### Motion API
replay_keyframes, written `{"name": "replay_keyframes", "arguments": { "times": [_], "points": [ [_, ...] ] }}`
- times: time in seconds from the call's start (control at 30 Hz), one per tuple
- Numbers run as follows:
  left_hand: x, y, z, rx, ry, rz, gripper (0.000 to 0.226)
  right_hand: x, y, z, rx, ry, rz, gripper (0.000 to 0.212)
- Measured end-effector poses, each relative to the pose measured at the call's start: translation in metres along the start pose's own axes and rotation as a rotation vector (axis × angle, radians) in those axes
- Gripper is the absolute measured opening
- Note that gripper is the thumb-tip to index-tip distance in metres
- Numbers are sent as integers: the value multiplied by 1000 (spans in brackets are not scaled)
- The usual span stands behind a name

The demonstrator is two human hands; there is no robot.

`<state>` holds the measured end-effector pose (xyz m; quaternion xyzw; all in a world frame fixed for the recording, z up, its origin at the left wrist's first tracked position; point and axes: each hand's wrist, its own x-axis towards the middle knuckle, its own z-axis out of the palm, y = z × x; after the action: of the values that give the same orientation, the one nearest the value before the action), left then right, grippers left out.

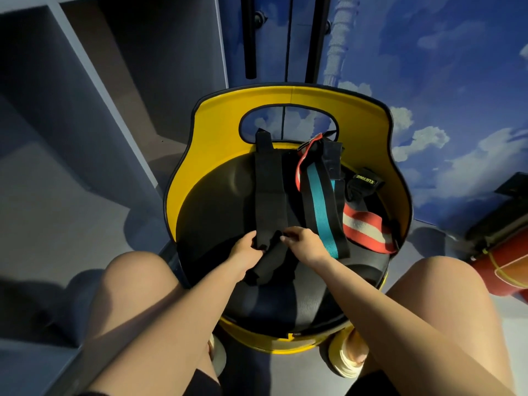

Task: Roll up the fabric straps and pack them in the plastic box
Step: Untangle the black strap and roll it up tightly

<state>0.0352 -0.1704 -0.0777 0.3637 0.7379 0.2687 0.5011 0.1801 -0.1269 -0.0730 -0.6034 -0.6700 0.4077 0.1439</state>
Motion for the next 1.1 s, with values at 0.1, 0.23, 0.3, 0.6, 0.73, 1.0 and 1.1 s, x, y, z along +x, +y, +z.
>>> {"name": "replay_keyframes", "arguments": {
  "times": [0.1,0.23,0.3,0.6,0.73,1.0,1.1],
  "points": [
    [-7,-6,-3,136,1,-20,54,-8,5,4,-55,52,-24,36],
    [-15,-9,-5,298,26,-25,42,-20,6,3,-119,86,-15,38],
    [-22,-7,-5,326,29,-33,41,-26,6,1,-40,22,55,41],
    [-37,-14,-5,213,-22,-27,39,-37,12,-1,410,-84,224,26],
    [-39,-14,-4,163,-50,-49,45,-39,19,2,413,-48,194,25],
    [-47,-24,-4,69,-84,-110,67,-43,23,8,341,-26,139,26],
    [-50,-25,-3,135,-111,-79,68,-45,26,10,280,-6,141,33]
  ]
}}
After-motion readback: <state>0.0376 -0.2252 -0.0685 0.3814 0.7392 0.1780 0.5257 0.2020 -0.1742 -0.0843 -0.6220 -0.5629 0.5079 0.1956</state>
